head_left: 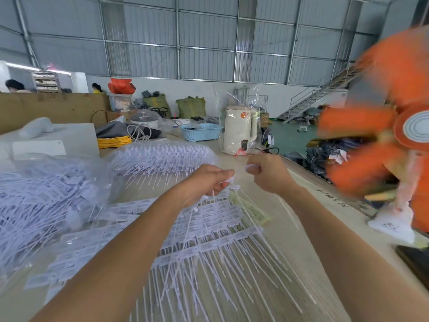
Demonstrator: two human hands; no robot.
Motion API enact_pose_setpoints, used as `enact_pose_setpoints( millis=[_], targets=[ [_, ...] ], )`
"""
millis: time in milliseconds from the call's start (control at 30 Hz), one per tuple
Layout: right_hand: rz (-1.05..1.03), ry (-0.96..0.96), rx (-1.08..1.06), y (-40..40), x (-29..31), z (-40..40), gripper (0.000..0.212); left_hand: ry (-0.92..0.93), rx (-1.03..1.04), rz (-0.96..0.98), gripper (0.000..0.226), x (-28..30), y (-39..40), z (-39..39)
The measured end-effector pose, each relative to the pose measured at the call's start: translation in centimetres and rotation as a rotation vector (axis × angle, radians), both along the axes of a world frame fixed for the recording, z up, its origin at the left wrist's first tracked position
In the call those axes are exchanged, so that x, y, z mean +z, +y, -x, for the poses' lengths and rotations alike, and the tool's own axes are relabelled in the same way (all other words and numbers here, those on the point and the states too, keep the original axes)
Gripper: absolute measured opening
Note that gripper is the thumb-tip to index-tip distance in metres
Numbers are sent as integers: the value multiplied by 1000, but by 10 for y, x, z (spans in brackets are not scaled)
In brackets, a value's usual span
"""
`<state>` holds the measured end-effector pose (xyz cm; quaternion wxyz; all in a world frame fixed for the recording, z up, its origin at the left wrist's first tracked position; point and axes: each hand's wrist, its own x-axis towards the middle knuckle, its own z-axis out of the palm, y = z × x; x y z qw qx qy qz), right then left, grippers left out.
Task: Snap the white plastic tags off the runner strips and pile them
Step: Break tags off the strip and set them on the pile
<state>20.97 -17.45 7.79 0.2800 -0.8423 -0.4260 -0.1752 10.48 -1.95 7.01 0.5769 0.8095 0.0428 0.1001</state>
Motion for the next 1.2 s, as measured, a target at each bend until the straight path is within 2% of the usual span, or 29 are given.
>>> enact_pose_setpoints(
  millis=[67, 200, 300, 400, 500, 633, 733, 833, 933, 1000, 1100, 1200],
  targets=[
    [-52, 165, -38, -9, 0, -8, 20, 8, -11, -39, 28, -1, 3, 3],
    [-431, 721, 149, -12, 16, 2, 16, 13, -32, -135, 26, -1, 9, 6],
    [-425, 887, 224, -7, 28, 13, 11, 39, -27, -207, 29, -1, 12, 7],
    [-277, 877, 225, 1, 26, 22, 3, 43, -21, -283, 29, -3, 16, 8],
    [-170, 848, 214, 13, 16, 31, 6, 25, -12, -321, 26, -8, 18, 9],
    [-110, 906, 224, 26, 3, 40, 11, -14, 60, -379, 39, -12, 15, 6],
    [-176, 900, 241, 30, -5, 44, 7, -29, 75, -382, 49, -14, 16, 6],
    [-235, 922, 283, 30, -12, 45, 14, -35, 91, -366, 52, -15, 18, 8],
    [-210, 865, 282, 29, -16, 42, 17, -10, 129, -463, 34, -17, 23, 11],
    [-212, 841, 281, 30, -15, 42, 12, 38, 110, -495, 35, -20, 25, 13],
    [-196, 808, 268, 31, -16, 40, 13, 57, 39, -374, 30, -22, 24, 18],
    [-154, 751, 259, 32, -21, 36, 10, 23, 81, -334, 31, -22, 20, 20]
  ],
)
